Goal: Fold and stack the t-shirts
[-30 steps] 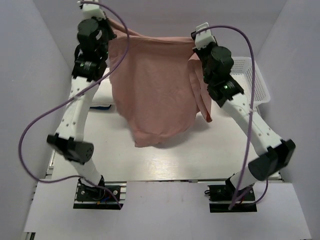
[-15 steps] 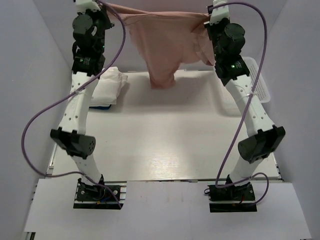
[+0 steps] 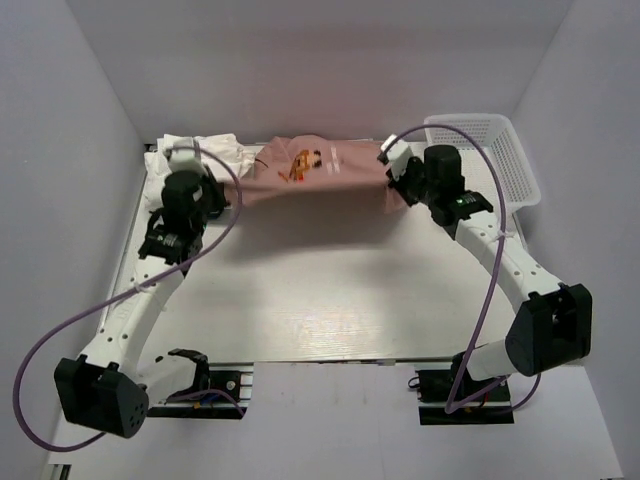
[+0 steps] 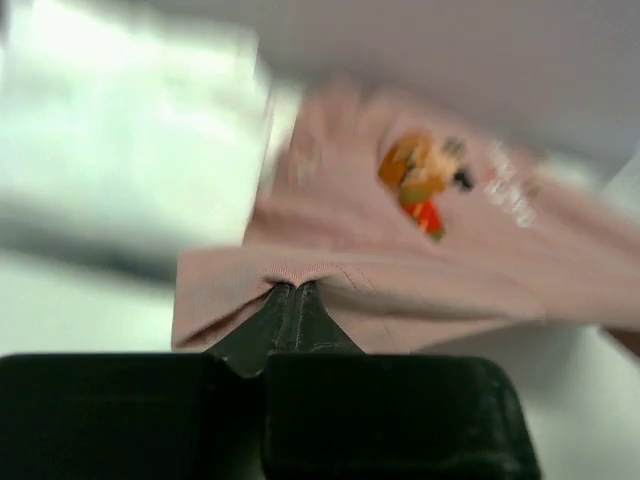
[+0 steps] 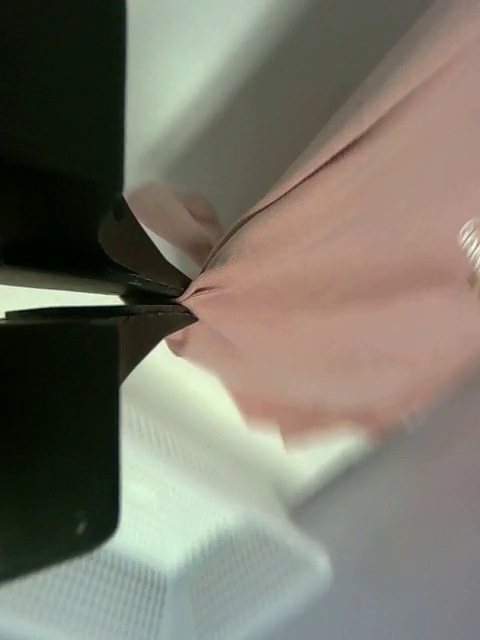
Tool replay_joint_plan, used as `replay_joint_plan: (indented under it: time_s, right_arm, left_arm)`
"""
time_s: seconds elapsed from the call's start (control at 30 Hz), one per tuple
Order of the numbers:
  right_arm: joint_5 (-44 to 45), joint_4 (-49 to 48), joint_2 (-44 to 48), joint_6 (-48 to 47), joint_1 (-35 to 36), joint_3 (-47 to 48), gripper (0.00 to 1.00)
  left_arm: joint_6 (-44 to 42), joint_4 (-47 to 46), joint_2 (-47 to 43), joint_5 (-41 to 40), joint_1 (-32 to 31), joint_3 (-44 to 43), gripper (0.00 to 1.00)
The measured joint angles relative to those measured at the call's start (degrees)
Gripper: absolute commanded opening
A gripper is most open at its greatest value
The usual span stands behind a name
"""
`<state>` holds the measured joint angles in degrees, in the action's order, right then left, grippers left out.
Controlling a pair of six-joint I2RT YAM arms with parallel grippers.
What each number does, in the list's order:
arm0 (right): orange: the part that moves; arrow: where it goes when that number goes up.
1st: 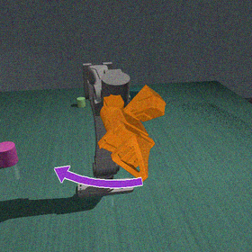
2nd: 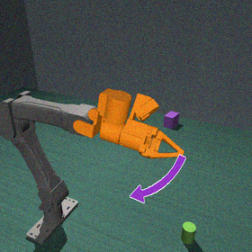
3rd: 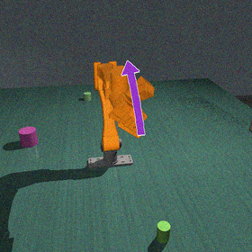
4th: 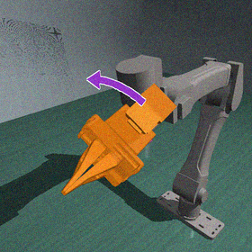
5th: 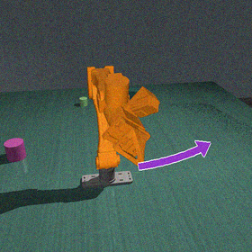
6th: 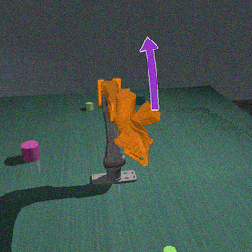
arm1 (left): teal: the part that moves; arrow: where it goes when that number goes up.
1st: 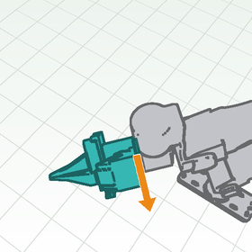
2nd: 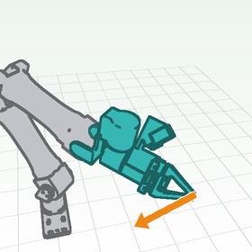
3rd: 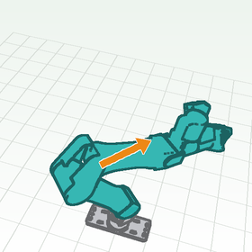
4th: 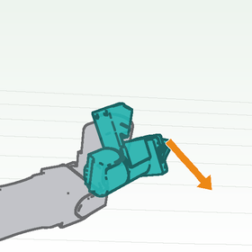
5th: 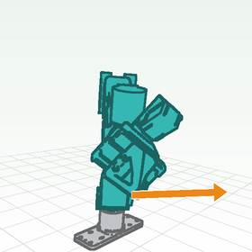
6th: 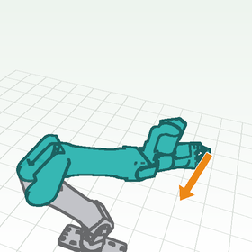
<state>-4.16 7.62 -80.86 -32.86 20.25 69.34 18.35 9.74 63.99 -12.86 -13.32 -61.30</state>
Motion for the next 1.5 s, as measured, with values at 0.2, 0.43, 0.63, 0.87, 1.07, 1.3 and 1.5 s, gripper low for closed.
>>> replay_joint_plan:
  time_s: [0.2,0.43,0.63,0.87,1.07,1.3,1.5]
  right_arm:
    - [-14.4,14.0,0.0,1.2,0.5,-5.4,0.29]
    - [-25.4,26.9,0.1,3.8,3.4,-8.0,0.90]
    - [-21.6,25.9,5.4,11.6,3.8,-8.5,0.90]
    - [-2.5,20.4,12.0,34.7,2.8,-10.3,0.90]
    - [5.8,23.8,8.0,51.1,-0.6,-16.5,0.90]
    - [2.8,25.4,1.0,57.2,-2.3,-23.1,0.86]
    - [2.8,23.3,-5.8,57.7,-2.6,-22.2,0.42]
  left_arm:
    - [11.7,19.9,-9.2,2.0,0.0,14.6,0.00]
    - [19.1,34.2,-16.4,8.0,0.0,15.7,0.95]
    - [18.9,42.9,-10.3,9.6,0.0,9.3,1.00]
    - [16.6,34.6,-10.2,10.7,0.0,4.5,1.00]
    - [15.5,25.1,-2.1,13.9,0.0,10.0,1.00]
    - [15.1,15.0,5.0,13.3,0.8,22.6,1.00]
    - [16.4,10.0,9.2,12.9,1.0,25.4,1.00]
